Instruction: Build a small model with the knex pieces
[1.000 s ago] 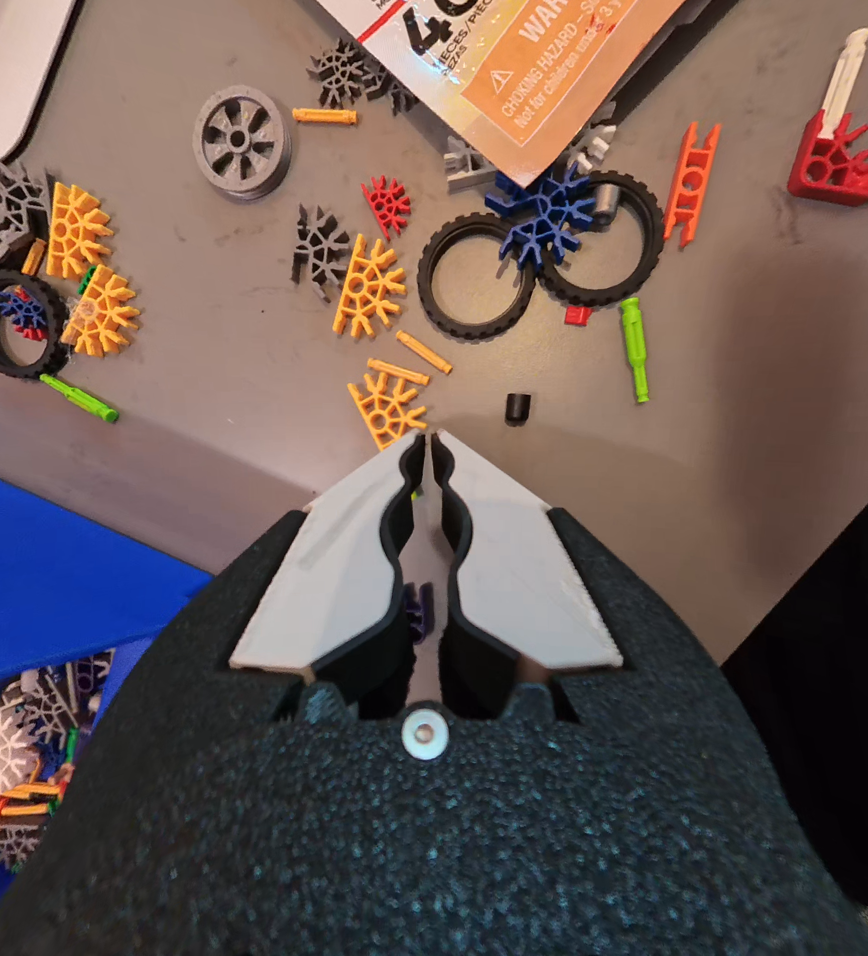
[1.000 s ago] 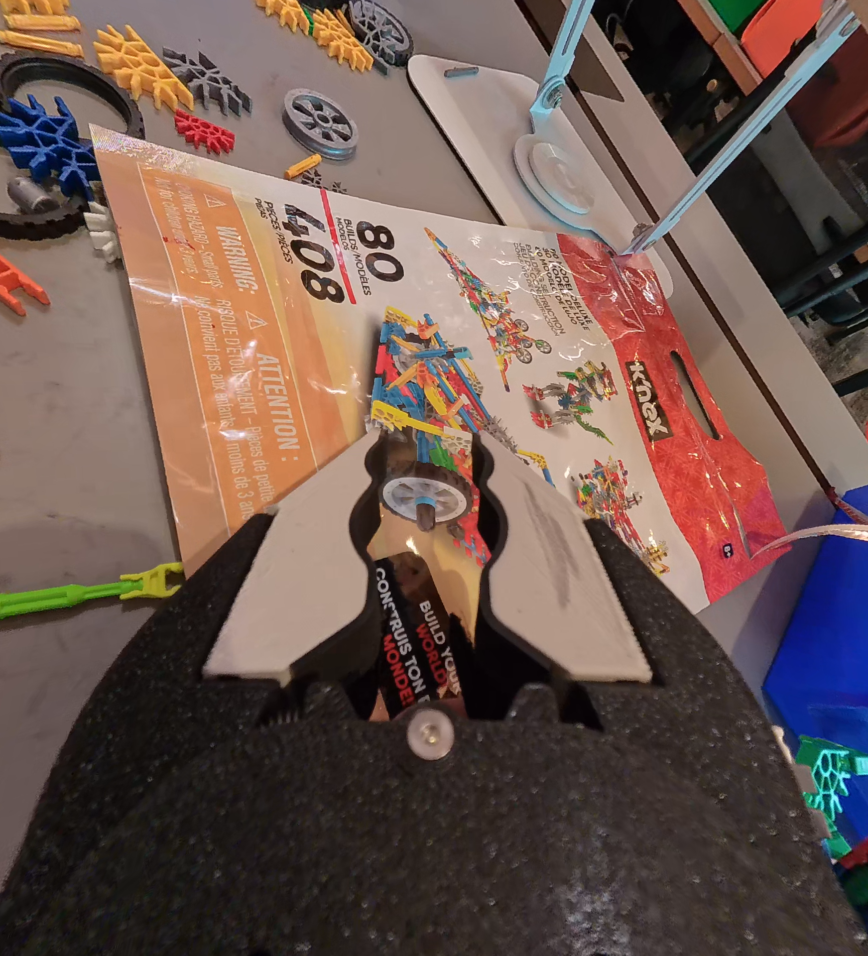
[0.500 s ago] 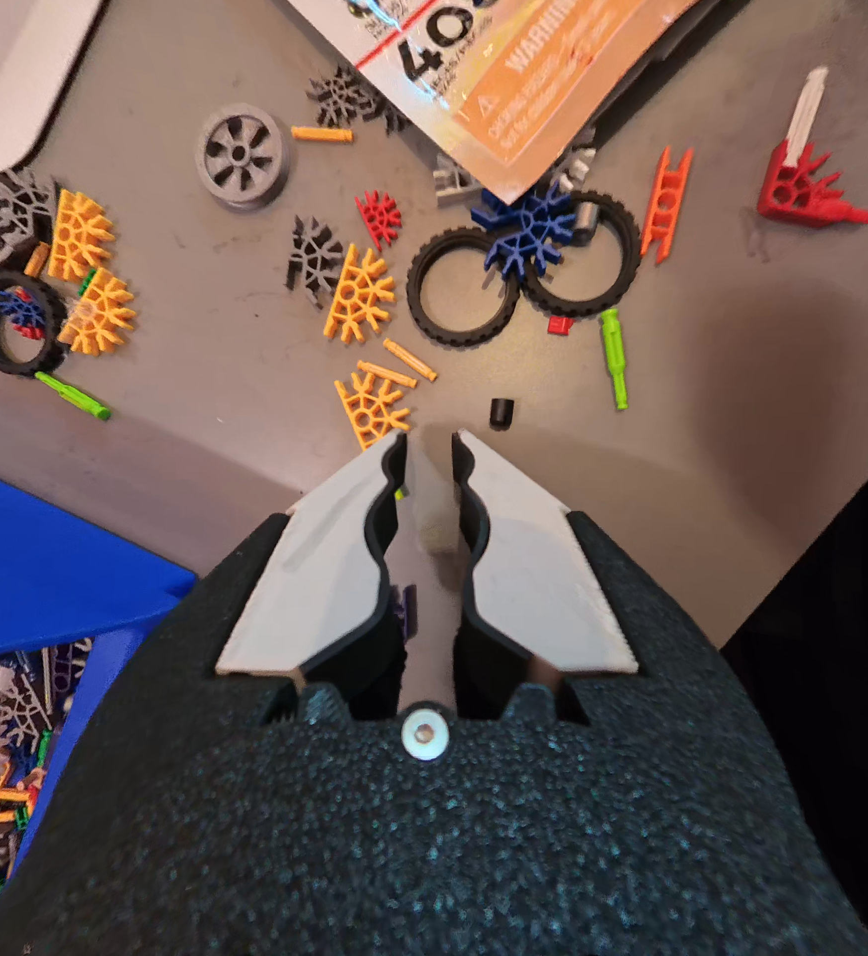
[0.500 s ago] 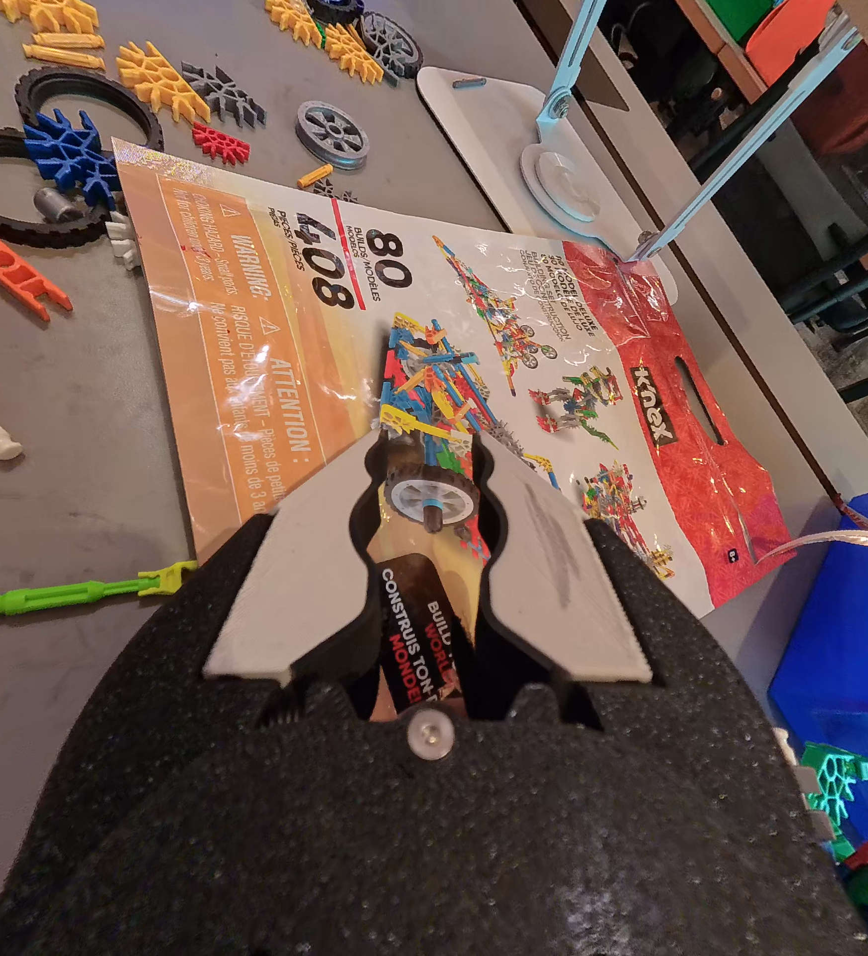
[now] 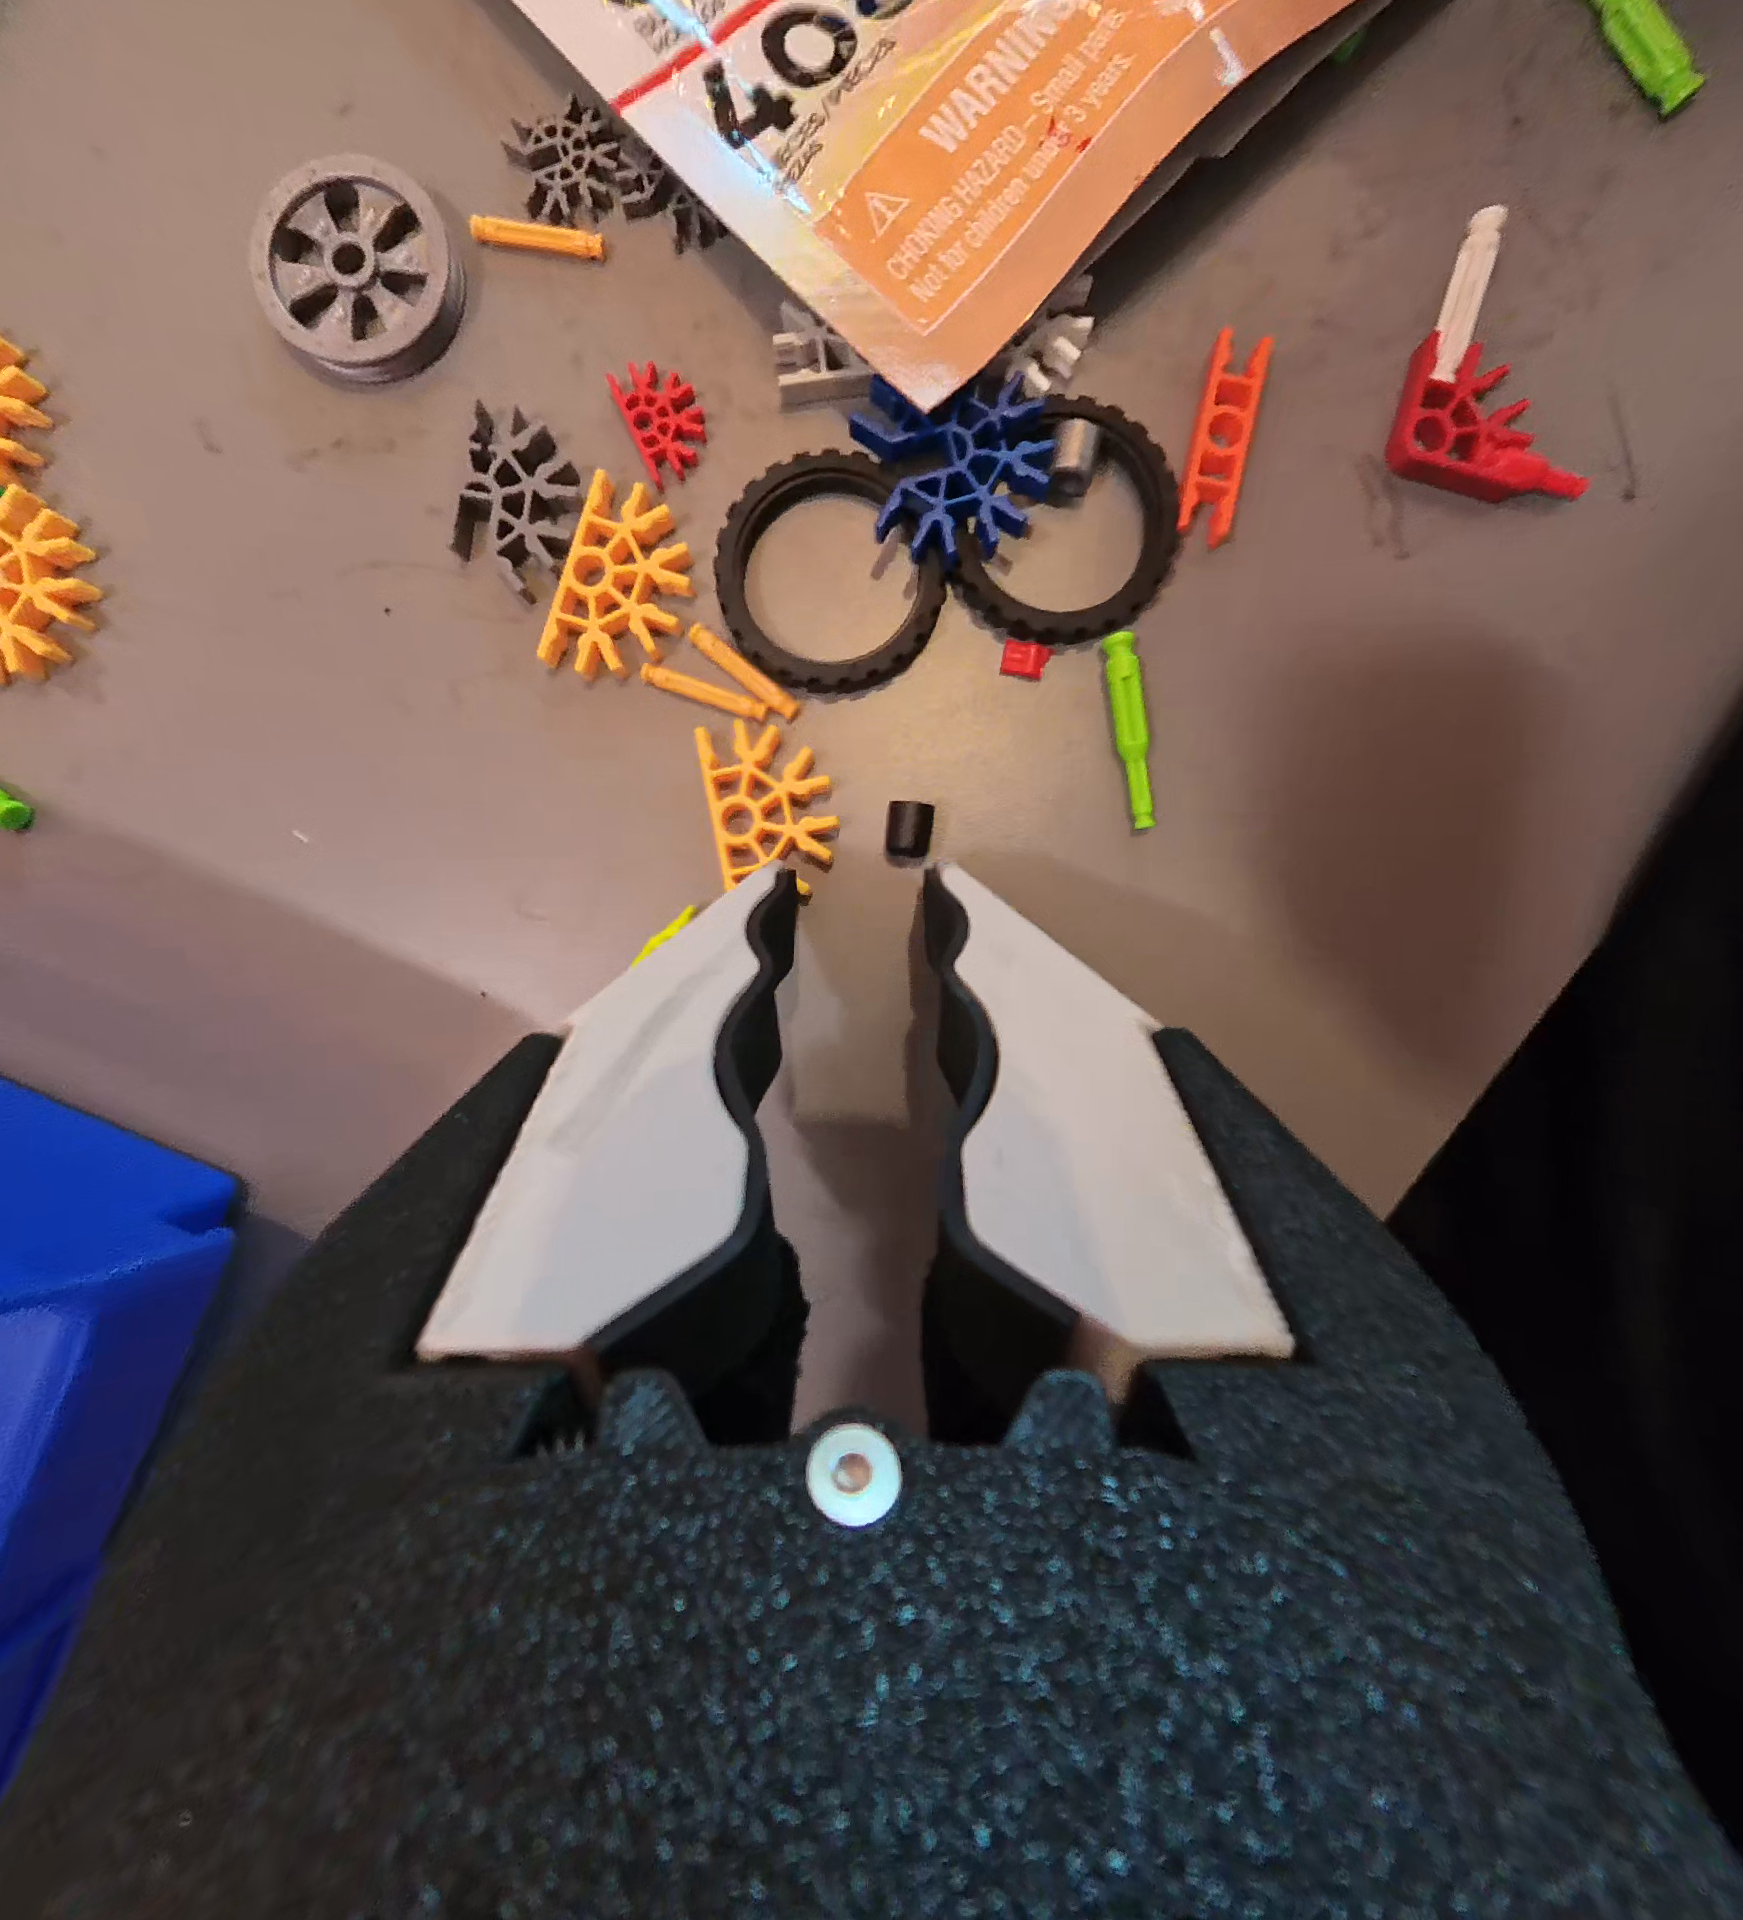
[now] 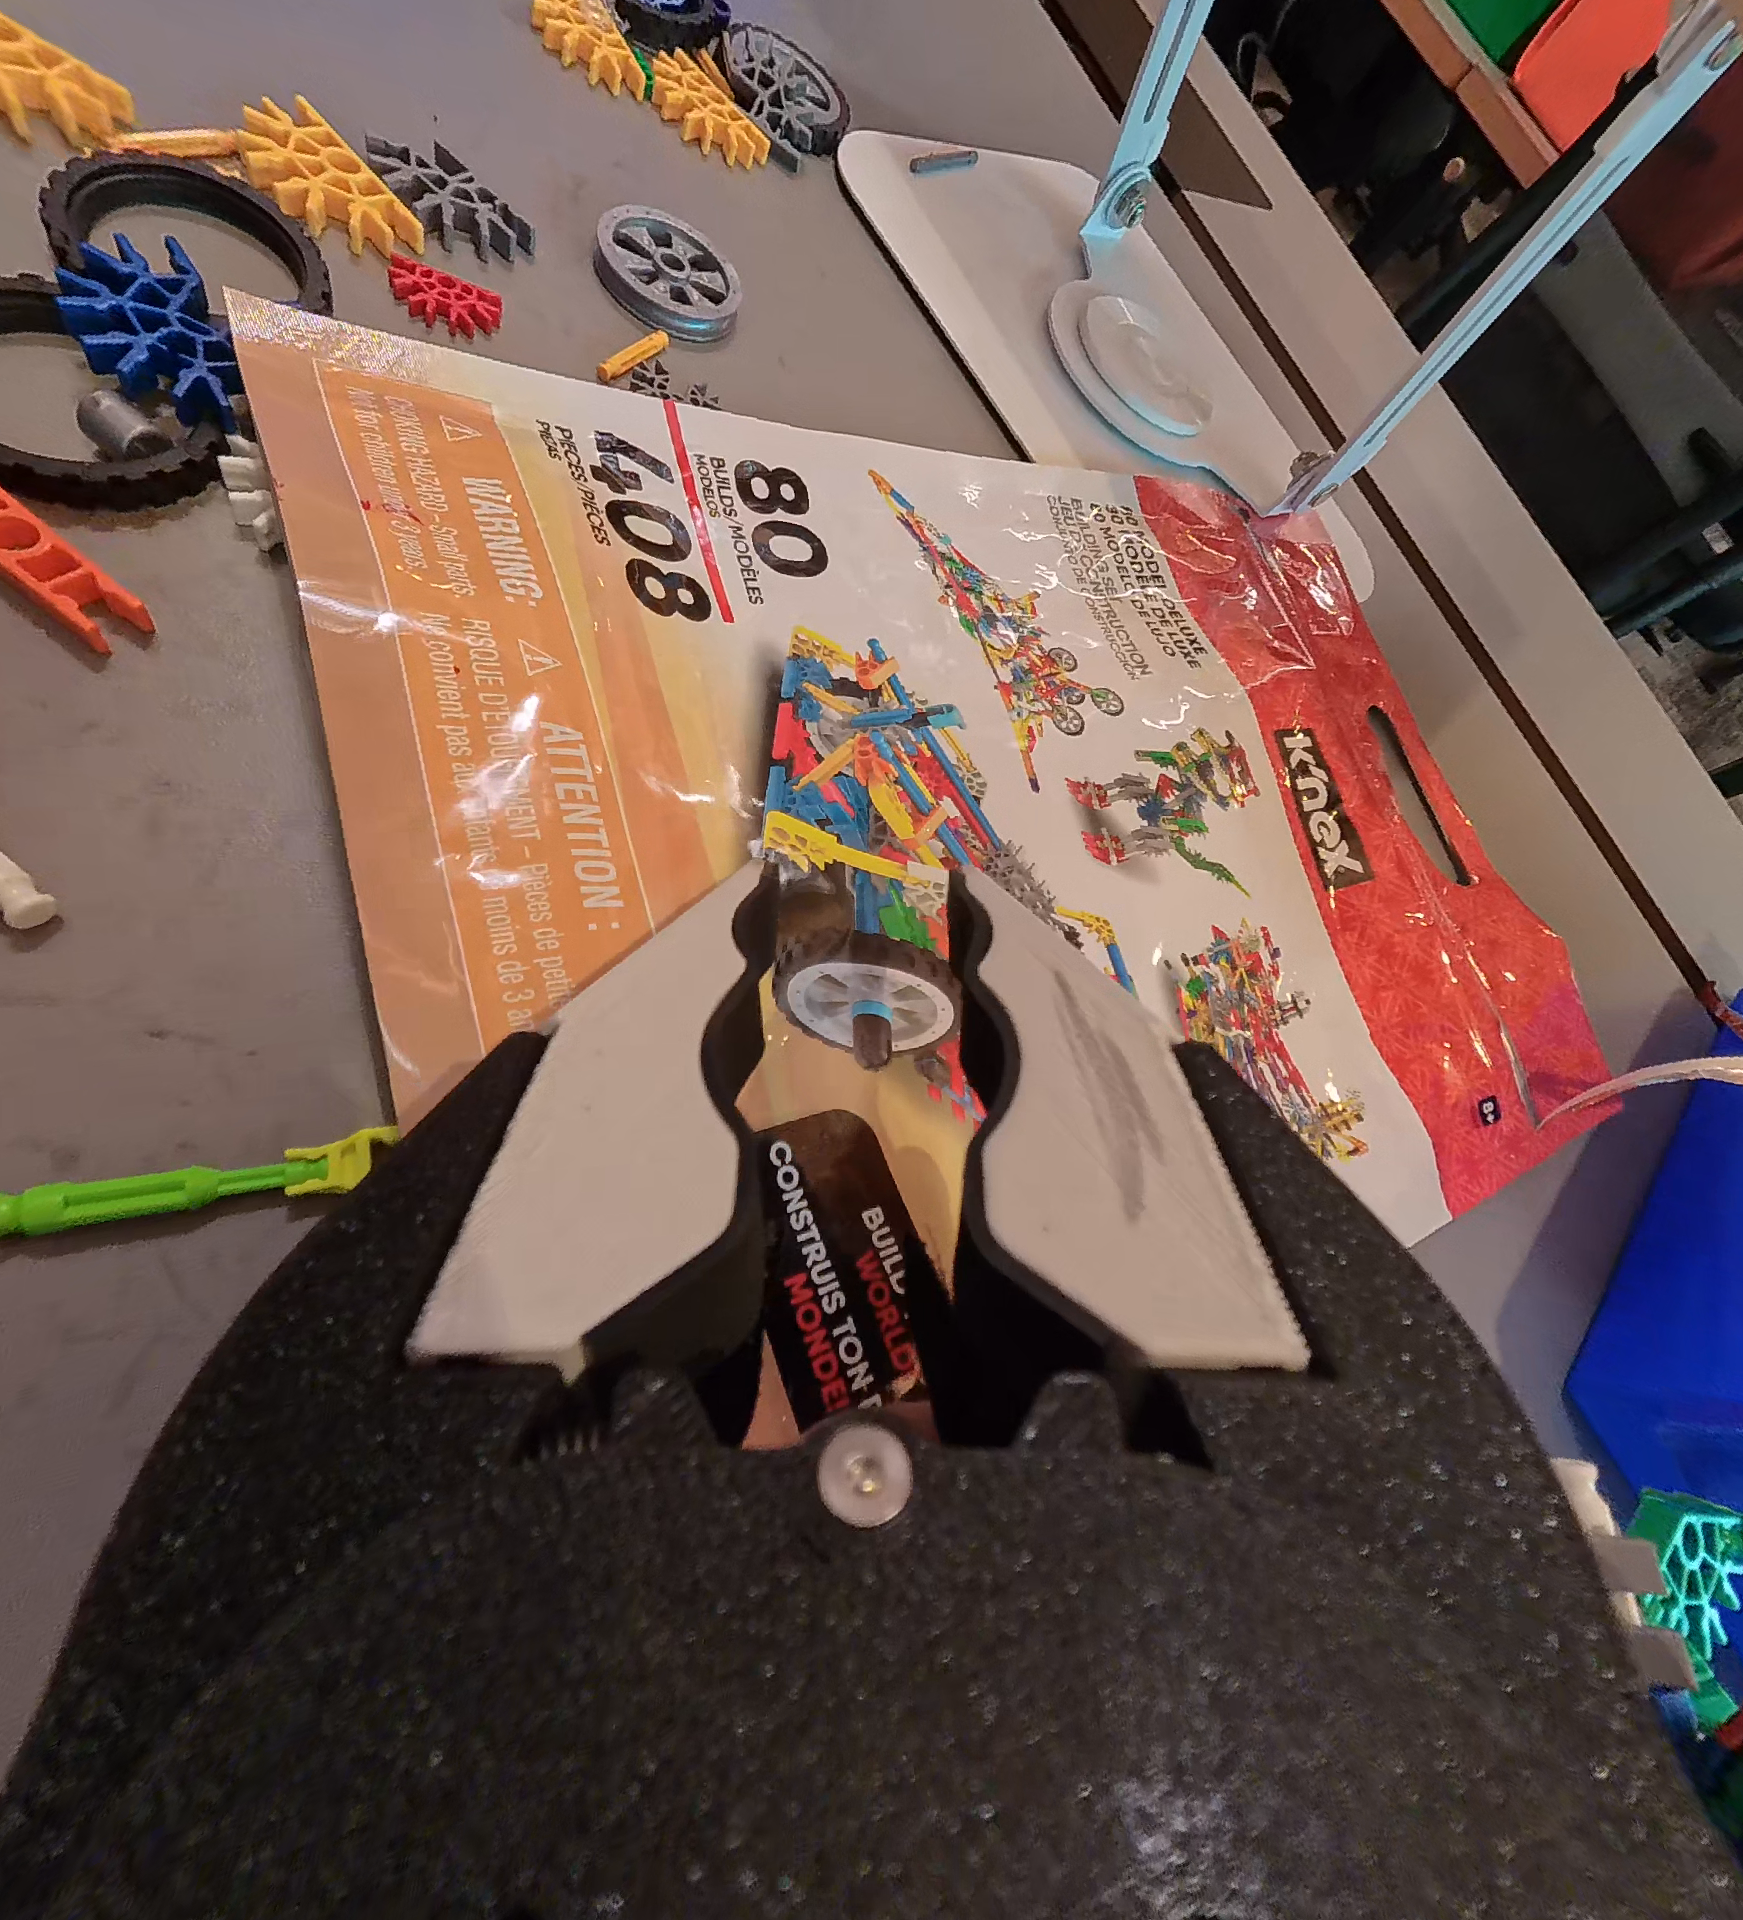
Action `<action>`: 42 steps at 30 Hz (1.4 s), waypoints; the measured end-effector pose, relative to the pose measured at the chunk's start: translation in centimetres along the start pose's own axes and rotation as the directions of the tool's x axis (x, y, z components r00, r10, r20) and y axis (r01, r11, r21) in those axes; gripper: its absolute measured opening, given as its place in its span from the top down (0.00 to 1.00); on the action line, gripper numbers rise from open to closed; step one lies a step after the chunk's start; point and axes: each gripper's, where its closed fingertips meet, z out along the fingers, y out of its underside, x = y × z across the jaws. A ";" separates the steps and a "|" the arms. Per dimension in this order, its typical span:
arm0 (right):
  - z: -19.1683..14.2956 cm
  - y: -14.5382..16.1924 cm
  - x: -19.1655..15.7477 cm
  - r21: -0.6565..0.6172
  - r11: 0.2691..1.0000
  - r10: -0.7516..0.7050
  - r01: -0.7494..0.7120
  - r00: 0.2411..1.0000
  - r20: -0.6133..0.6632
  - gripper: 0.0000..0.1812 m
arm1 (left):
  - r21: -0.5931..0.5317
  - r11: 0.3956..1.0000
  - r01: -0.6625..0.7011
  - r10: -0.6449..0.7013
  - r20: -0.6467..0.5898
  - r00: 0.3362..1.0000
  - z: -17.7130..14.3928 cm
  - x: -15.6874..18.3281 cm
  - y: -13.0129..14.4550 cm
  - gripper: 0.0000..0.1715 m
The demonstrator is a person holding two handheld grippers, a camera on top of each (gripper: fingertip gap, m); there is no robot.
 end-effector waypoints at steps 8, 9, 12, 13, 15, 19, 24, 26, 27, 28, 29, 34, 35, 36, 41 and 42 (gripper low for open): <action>0.0 0.0 -0.1 0.000 1.000 -0.006 0.006 1.000 0.002 0.83 | 0.046 0.999 0.019 -0.024 0.104 0.994 -0.9 -1.0 0.2 0.86; 0.0 0.0 -0.1 0.000 1.000 -0.005 0.005 1.000 0.002 0.83 | 0.047 0.999 0.015 -0.019 0.106 0.994 -0.9 -0.9 0.3 0.86; 0.0 0.0 -0.1 0.000 1.000 -0.005 0.005 1.000 0.001 0.83 | 0.049 0.999 -0.010 0.003 0.144 0.990 -0.9 -1.1 0.3 0.86; -0.1 0.0 -0.2 0.000 1.000 -0.006 0.006 1.000 0.000 0.83 | 0.060 0.998 -0.016 0.006 0.156 0.988 -1.1 -1.3 0.1 0.86; -0.1 0.0 -0.2 0.000 1.000 -0.008 0.008 1.000 -0.001 0.83 | 0.063 0.998 -0.006 -0.004 0.159 0.987 -1.2 -1.4 0.2 0.85; -0.1 0.0 -0.1 0.002 1.000 -0.005 0.005 1.000 -0.002 0.83 | 0.045 0.999 0.002 -0.010 0.186 0.983 -0.9 -1.9 0.8 0.84; -0.1 0.0 0.1 0.002 1.000 -0.004 0.004 1.000 -0.013 0.83 | 0.023 1.000 -0.001 -0.002 0.141 0.990 -0.4 -0.8 1.2 0.84; -0.2 0.0 0.3 0.005 1.000 0.003 -0.003 1.000 -0.019 0.83 | 0.036 0.999 0.001 -0.006 0.135 0.991 -0.9 -0.6 1.1 0.84; -0.2 0.0 0.4 0.008 1.000 0.006 -0.006 1.000 -0.022 0.83 | 0.051 0.999 0.011 -0.017 0.127 0.992 -1.2 -0.6 1.1 0.84; -0.2 0.0 0.5 0.009 1.000 0.008 -0.008 1.000 -0.025 0.83 | 0.069 0.997 0.020 -0.028 0.119 0.992 -1.6 -0.5 1.0 0.84; -0.2 0.0 0.6 0.008 1.000 0.011 -0.011 0.999 -0.031 0.83 | 0.085 0.996 0.027 -0.037 0.117 0.992 -2.1 -0.6 1.0 0.85; -0.2 0.2 1.3 0.011 0.999 0.031 -0.031 0.998 -0.054 0.83 | 0.068 0.998 0.012 -0.026 0.209 0.977 -4.4 -2.3 2.5 0.85; -0.2 0.1 1.3 0.014 0.999 0.035 -0.034 0.998 -0.055 0.83 | 0.064 0.998 0.016 -0.030 0.236 0.971 -4.9 -3.0 3.0 0.85; -0.2 0.1 1.3 0.017 0.999 0.035 -0.035 0.998 -0.054 0.83 | 0.066 0.997 0.029 -0.044 0.249 0.967 -5.4 -3.4 3.4 0.85; -0.5 -0.7 1.4 0.069 0.997 0.034 -0.030 0.998 -0.056 0.83 | 0.073 0.996 0.042 -0.065 0.355 0.933 -8.3 -5.9 4.6 0.85; -0.5 -0.8 1.4 0.079 0.996 0.036 -0.031 0.998 -0.057 0.83 | 0.085 0.995 0.046 -0.074 0.371 0.926 -9.2 -6.6 4.6 0.85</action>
